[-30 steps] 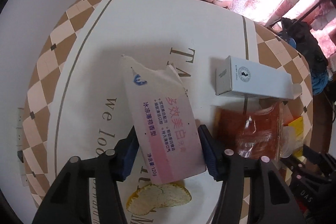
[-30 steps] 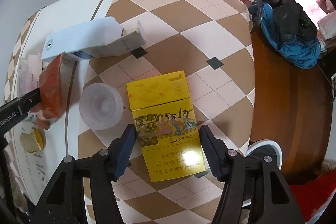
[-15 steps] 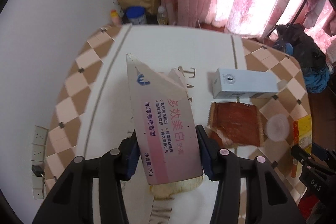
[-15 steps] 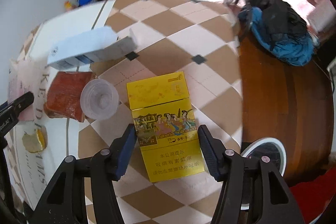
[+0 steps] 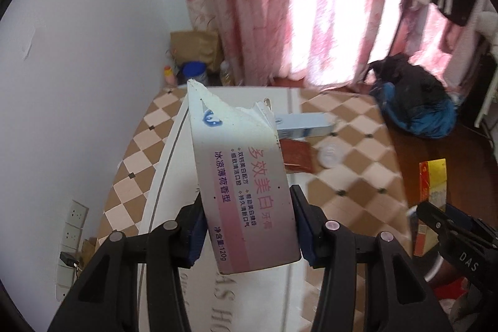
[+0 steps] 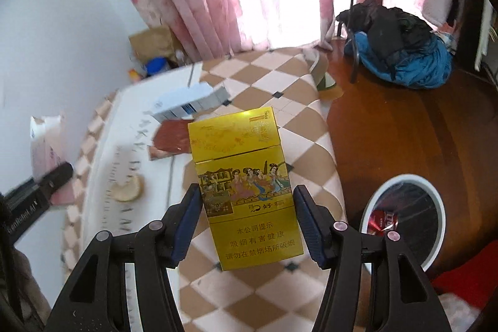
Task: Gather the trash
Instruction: 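Carry both boxes over the bin and open both grippers to drop them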
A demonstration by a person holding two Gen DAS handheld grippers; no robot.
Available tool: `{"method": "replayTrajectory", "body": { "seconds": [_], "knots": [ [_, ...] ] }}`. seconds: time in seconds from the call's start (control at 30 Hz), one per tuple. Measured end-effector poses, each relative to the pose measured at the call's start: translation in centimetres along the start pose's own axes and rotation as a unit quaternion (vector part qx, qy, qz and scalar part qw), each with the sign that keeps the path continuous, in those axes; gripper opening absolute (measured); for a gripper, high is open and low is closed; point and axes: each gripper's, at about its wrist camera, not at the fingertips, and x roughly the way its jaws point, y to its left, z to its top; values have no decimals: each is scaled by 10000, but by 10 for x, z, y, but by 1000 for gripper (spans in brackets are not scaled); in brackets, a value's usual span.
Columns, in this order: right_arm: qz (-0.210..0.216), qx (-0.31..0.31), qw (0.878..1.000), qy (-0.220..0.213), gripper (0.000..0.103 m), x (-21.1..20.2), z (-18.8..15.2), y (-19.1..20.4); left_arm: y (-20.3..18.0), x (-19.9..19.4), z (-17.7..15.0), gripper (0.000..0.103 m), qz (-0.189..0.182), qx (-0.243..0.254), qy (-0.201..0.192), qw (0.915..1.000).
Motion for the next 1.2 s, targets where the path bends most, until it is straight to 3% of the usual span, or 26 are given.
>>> {"method": "replayTrajectory", "body": {
  "seconds": [0.17,0.4,0.47,0.6,0.73,0.87,1.1,1.17,1.2],
  "knots": [
    [247,380,9983,-371,62,-60,-12,-29,-38,-47,-1,45,-423,281,-280,9983],
    [197,851,9932,-773,62,-139,-23,-114,-142,-80,3,45,-1307,954,-467,9857],
    [103,990,9914,-850,62,-152,-25,-141,-173,-75,2,45,-1602,1124,-387,9799],
    [-152,1396,9871,-771,62,-161,-33,-214,-244,-38,-3,46,-2315,1293,337,9636],
    [-349,1771,9830,-340,62,-134,-50,-284,-315,21,-22,47,-2717,1430,1260,9433],
    [-291,2236,9740,238,62,-88,-74,-344,-366,85,-46,49,-2777,1510,2243,9218],
    [48,2730,9555,1116,62,9,-99,-405,-403,141,-71,51,-2242,1895,2743,9157],
    [-25,2789,9528,1201,63,25,-100,-413,-401,146,-73,74,-2170,1854,2770,9175],
    [-69,2840,9502,1282,63,37,-100,-418,-399,150,-72,96,-2131,1821,2778,9188]
  ]
}}
